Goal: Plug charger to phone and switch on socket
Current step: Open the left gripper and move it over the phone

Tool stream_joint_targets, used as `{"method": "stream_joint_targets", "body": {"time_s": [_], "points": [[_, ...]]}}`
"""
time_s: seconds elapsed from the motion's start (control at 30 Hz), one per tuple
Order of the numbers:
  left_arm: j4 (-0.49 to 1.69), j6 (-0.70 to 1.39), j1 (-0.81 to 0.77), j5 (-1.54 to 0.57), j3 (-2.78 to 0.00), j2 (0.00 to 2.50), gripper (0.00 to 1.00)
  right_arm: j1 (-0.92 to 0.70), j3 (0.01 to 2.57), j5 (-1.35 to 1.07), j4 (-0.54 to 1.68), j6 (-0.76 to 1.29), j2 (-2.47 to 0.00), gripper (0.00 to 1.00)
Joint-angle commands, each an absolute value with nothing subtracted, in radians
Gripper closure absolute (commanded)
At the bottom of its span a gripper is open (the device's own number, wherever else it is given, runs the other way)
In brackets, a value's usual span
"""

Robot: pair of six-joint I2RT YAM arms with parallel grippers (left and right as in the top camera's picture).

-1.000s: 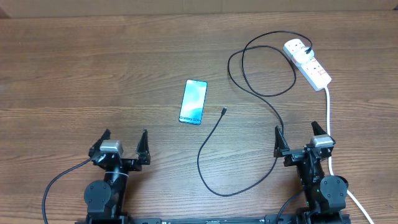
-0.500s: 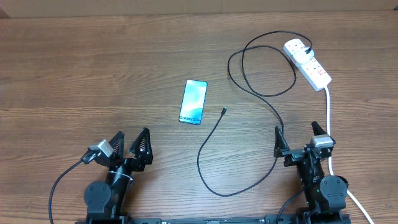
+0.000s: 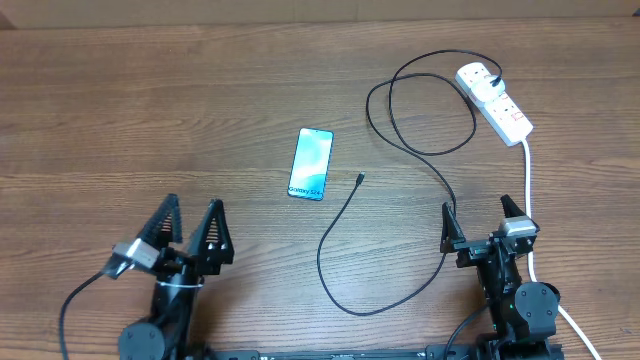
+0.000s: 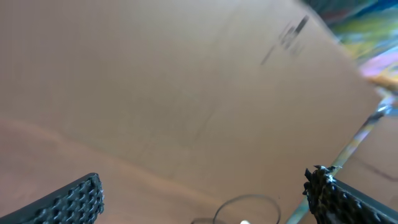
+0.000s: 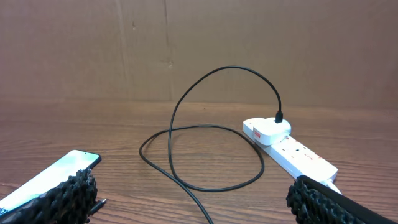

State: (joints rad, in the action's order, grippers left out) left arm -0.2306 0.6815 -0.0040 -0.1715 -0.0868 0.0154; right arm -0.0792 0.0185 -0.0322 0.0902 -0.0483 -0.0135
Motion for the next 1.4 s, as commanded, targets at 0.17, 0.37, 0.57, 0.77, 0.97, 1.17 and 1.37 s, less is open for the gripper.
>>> {"method": "stream_joint_targets", "body": {"time_s": [0.17, 0.37, 0.57, 0.77, 0.97, 1.17, 1.37], "points": [[-0.242, 0.685, 0.000, -0.151, -0.395, 0.131, 0.00, -0.075, 0.009, -0.020, 0.084, -0.041, -0.003, 0.00], [-0.241, 0.675, 0.000, -0.256, -0.619, 0.301, 0.00, -0.075, 0.009, -0.020, 0.084, -0.041, -0.003, 0.00], [-0.086, 0.569, 0.000, -0.503, -0.889, 0.530, 0.00, -0.075, 0.009, -0.020, 0.084, -0.041, -0.003, 0.00], [0.463, 0.372, -0.001, -0.592, -1.267, 0.839, 0.00, -0.075, 0.009, -0.020, 0.084, -0.041, -0.003, 0.00], [0.817, 0.233, 0.000, -0.636, -1.502, 1.097, 0.00, -0.075, 0.009, -0.020, 0.084, -0.041, -0.003, 0.00], [0.827, 0.251, -0.001, -0.823, -1.502, 1.206, 0.00, -0.075, 0.009, -0.020, 0.084, -0.041, -0.004, 0.00], [0.876, 0.250, -0.073, -0.673, -1.504, 1.230, 0.00, -0.075, 0.009, -0.020, 0.084, -0.041, -0.004, 0.00]]}}
